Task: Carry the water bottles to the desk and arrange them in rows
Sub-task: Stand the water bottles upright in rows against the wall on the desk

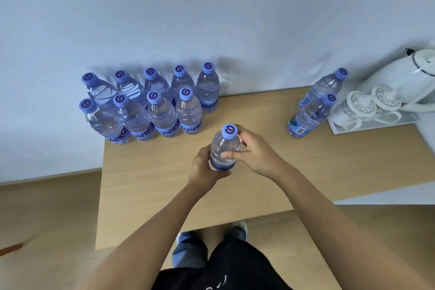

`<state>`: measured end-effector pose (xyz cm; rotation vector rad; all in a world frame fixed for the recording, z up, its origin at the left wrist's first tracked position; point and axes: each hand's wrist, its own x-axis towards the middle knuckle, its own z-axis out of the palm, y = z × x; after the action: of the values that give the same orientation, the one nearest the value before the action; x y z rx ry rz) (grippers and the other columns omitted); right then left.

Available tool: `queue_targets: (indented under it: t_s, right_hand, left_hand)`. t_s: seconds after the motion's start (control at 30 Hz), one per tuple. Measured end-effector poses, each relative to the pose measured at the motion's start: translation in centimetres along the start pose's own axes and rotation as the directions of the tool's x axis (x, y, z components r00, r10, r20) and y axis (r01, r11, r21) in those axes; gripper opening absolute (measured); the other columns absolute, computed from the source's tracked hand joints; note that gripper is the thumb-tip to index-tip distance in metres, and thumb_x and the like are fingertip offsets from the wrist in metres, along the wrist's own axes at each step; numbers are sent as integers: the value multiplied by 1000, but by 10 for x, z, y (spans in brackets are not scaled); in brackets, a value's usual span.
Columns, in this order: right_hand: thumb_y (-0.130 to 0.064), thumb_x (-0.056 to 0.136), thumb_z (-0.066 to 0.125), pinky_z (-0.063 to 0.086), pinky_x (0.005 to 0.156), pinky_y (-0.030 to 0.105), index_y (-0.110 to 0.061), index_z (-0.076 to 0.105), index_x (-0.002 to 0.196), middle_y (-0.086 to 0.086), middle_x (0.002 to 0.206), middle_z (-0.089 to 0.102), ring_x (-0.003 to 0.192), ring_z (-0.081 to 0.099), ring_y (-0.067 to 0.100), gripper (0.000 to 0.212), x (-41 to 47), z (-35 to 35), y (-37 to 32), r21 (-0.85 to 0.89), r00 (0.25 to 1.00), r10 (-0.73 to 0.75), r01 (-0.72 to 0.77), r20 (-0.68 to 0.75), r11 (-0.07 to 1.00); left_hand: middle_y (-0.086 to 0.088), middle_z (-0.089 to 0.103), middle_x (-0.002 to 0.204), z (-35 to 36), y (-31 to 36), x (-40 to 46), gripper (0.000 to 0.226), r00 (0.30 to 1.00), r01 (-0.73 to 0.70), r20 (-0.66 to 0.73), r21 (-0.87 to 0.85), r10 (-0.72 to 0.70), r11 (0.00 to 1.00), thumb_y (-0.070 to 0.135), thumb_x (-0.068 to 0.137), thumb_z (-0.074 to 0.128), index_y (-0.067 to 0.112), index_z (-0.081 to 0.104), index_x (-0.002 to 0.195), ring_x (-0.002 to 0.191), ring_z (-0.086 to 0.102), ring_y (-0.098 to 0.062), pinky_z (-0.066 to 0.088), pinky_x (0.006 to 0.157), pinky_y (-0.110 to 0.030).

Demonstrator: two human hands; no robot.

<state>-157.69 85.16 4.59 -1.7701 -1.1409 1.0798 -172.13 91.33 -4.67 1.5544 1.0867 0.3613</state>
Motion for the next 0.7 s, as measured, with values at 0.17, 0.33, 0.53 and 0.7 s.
queue_targets:
  t_s: [0.17,0.33,0.53,0.7]
  right_hand:
    - [-5,81,77,39,82,1,-49,50,108,-28,105,62,95,55,-21,58,3,5,13,-27,1000,-3,3,-12,1000]
    - [-5,79,79,36,89,1,-33,55,121,-27,113,58,102,51,-22,56,8,11,33,-15,999,-19,19,-25,1000]
    - [-10,80,78,34,98,5,-18,54,135,-15,125,56,117,50,-2,60,19,8,38,-81,997,-79,78,-17,994]
    - [-12,83,76,37,101,11,-19,51,137,-13,128,55,120,50,4,60,38,0,36,-96,995,-96,97,12,991]
  left_hand:
    - [1,68,110,9,-11,5,70,999,40,-22,-1,-40,999,3,60,89,17,58,120,99,64,-19,48,78,-19]
    - [3,65,108,16,-12,11,72,998,23,-60,-20,-24,1000,-3,63,86,18,53,122,92,60,-15,44,67,-4]
    - [11,63,106,21,-15,21,69,996,10,-86,-51,-15,999,-3,68,83,30,49,119,95,61,-10,47,74,-9]
    - [3,57,116,27,-9,41,71,988,42,-150,-37,-48,998,-7,68,79,15,50,130,107,57,-17,45,77,-10]
